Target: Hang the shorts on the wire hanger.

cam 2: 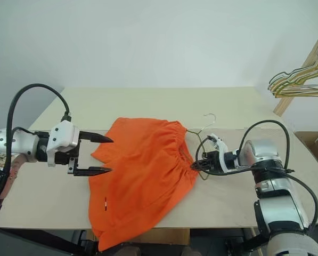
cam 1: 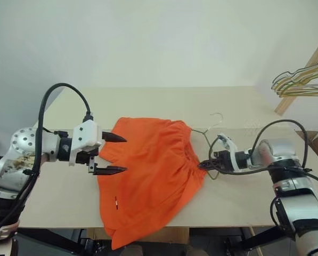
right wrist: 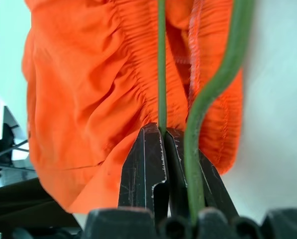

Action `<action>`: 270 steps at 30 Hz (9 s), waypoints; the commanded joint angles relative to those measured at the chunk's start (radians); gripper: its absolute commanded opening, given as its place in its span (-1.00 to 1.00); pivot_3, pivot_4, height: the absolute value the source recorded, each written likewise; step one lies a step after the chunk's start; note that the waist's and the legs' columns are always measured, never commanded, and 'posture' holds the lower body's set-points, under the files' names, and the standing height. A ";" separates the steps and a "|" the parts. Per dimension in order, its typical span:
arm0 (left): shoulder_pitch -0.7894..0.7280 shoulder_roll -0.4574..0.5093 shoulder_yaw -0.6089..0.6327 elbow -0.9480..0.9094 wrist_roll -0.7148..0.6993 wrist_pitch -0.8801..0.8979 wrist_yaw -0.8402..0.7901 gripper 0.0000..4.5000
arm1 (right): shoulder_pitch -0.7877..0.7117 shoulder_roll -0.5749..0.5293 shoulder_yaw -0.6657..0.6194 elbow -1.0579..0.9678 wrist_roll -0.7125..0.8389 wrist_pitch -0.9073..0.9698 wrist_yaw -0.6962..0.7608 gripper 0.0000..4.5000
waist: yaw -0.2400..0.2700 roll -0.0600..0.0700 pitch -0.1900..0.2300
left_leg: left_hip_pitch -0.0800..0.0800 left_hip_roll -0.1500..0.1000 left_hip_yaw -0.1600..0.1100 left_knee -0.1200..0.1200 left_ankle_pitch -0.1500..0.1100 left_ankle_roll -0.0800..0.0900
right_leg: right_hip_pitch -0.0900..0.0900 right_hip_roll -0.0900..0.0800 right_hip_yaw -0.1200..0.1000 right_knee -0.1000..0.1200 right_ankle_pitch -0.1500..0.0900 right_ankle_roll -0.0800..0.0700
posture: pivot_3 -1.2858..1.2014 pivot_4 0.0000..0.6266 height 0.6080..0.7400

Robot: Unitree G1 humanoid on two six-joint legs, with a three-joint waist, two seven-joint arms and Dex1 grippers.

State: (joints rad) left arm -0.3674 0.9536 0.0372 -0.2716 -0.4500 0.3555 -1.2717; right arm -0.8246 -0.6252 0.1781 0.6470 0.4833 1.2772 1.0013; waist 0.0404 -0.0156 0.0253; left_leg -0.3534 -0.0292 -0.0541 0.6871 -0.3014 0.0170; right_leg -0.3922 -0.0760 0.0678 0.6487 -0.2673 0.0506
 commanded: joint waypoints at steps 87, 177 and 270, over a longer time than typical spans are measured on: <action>-1.043 -0.188 -0.763 1.166 0.145 -0.692 -0.343 0.99 | 0.024 -0.095 0.168 -0.916 -0.200 -0.314 0.049 -1.00 | -0.088 0.000 0.000 | -0.016 -0.002 -0.001 0.009 0.002 -0.002 | -0.017 -0.001 -0.001 0.009 -0.001 0.002 | -0.01 -1.00 1.00; -0.980 -0.227 -0.739 1.210 0.103 -0.539 -0.343 -1.00 | 0.536 0.334 -0.139 -0.734 -0.061 -0.658 -0.255 0.83 | -0.144 -0.001 -0.001 | -0.014 -0.001 -0.002 0.013 -0.001 0.002 | -0.014 0.001 0.001 0.015 -0.003 0.003 | -0.05 -1.00 1.00; -0.863 -0.331 -0.443 1.395 0.516 -0.717 -0.343 -1.00 | 0.313 -0.242 -0.202 -1.142 0.170 -0.357 -0.135 0.62 | -0.169 -0.002 -0.001 | -0.015 0.001 -0.003 0.015 -0.001 0.002 | -0.014 -0.001 0.000 0.014 -0.003 0.003 | -0.10 -1.00 1.00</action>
State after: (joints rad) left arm -1.1827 0.6240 -0.4443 1.1323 0.0912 -0.3728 -1.6109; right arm -0.4451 -0.8576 -0.0392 -0.4345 0.6202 0.8264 0.9112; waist -0.1290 -0.0171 0.0241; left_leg -0.3683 -0.0281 -0.0568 0.7016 -0.3024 0.0193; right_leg -0.4062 -0.0766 0.0683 0.6628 -0.2706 0.0540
